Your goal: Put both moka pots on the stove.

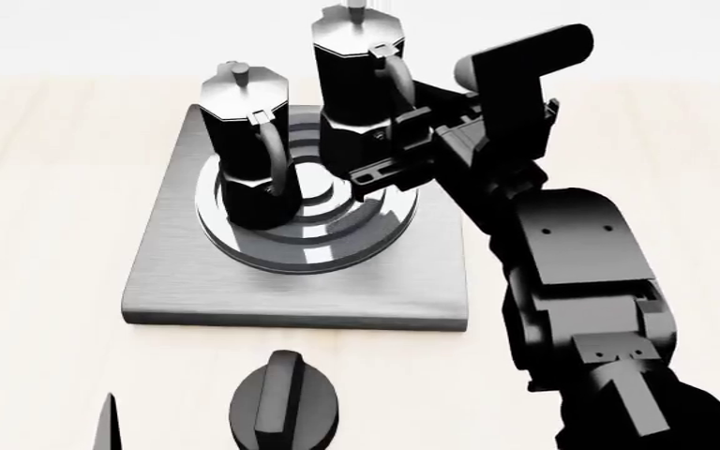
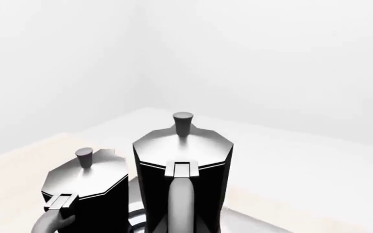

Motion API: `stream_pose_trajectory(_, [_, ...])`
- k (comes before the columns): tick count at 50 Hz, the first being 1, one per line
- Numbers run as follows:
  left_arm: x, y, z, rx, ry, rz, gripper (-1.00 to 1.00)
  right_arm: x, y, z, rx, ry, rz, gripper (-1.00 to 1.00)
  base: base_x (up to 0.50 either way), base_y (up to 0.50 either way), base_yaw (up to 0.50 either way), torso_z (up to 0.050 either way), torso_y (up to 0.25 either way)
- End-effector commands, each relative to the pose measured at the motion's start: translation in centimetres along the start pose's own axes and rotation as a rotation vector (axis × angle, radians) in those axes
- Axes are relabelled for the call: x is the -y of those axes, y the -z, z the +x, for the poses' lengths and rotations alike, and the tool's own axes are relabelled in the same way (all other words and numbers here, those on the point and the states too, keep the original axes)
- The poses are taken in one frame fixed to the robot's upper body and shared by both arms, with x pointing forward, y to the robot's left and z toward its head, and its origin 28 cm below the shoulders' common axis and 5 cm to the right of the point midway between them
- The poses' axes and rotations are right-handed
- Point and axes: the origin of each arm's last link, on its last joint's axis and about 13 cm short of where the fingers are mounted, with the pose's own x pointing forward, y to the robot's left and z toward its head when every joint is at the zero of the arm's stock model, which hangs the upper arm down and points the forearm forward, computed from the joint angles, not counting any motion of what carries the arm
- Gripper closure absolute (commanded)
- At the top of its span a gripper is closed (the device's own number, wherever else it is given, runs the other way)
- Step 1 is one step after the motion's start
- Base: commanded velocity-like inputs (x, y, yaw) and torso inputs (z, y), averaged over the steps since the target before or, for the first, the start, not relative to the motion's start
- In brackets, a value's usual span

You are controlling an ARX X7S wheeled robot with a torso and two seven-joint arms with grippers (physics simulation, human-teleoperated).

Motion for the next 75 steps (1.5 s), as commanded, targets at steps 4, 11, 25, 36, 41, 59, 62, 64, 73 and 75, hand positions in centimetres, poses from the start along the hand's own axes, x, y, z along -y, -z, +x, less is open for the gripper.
stream_pose_trajectory(4, [0.1, -0.3, 0.2, -0.001, -0.003, 0.0, -1.0, -0.8, 0.9, 0.3, 0.049, 0.0, 0.031, 1.0, 0.0, 0.0, 0.0, 0.002, 0.0])
stream_pose_trajectory(11, [0.2, -0.5, 0.0, 0.0, -0.003, 0.0, -1.0, -1.1, 1.8, 0.1, 0.044, -0.006, 0.034, 1.0, 0.0, 0.0, 0.0, 0.0, 0.001])
stream_pose_trajectory(25, [0.3, -0.8, 0.0, 0.0, -0.002, 0.001, -1.0, -1.4, 3.0, -0.2, 0.029, -0.005, 0.038, 1.0, 0.0, 0.0, 0.0, 0.0, 0.001])
stream_pose_trajectory(36, [0.2, -0.7, 0.0, -0.001, -0.003, 0.0, -1.0, -1.5, 3.7, -0.4, 0.006, -0.005, 0.035, 1.0, 0.0, 0.0, 0.0, 0.001, 0.001])
stream_pose_trajectory(41, [0.2, -0.5, 0.0, 0.0, -0.004, 0.001, -1.0, -1.6, 3.9, -0.5, -0.002, -0.009, 0.026, 1.0, 0.0, 0.0, 0.0, 0.0, 0.002])
stream_pose_trajectory(59, [0.2, -0.5, 0.1, 0.0, -0.005, 0.001, -1.0, -1.6, 4.5, -0.8, -0.032, -0.017, 0.022, -1.0, 0.0, 0.0, 0.0, 0.0, 0.0])
stream_pose_trajectory(62, [0.2, -0.6, 0.0, 0.001, -0.005, 0.002, -1.0, -1.4, 4.9, -1.1, -0.041, -0.026, -0.002, -1.0, 0.0, 0.0, 0.0, 0.0, 0.0])
stream_pose_trajectory(64, [0.2, -0.6, 0.0, 0.001, -0.006, 0.002, -1.0, -1.3, 5.1, -1.4, -0.041, -0.029, -0.011, -1.0, 0.0, 0.0, 0.0, 0.0, 0.0])
stream_pose_trajectory(73, [0.2, -0.2, 0.1, 0.0, -0.003, 0.004, -1.0, -2.7, 2.7, -5.8, 0.067, -0.054, -0.076, -1.0, 0.0, 0.0, 0.0, 0.0, 0.0])
stream_pose_trajectory(75, [0.3, -0.2, 0.1, -0.003, 0.003, 0.005, -1.0, -3.4, 1.6, -6.4, 0.147, -0.001, -0.077, -1.0, 0.0, 0.0, 0.0, 0.0, 0.0])
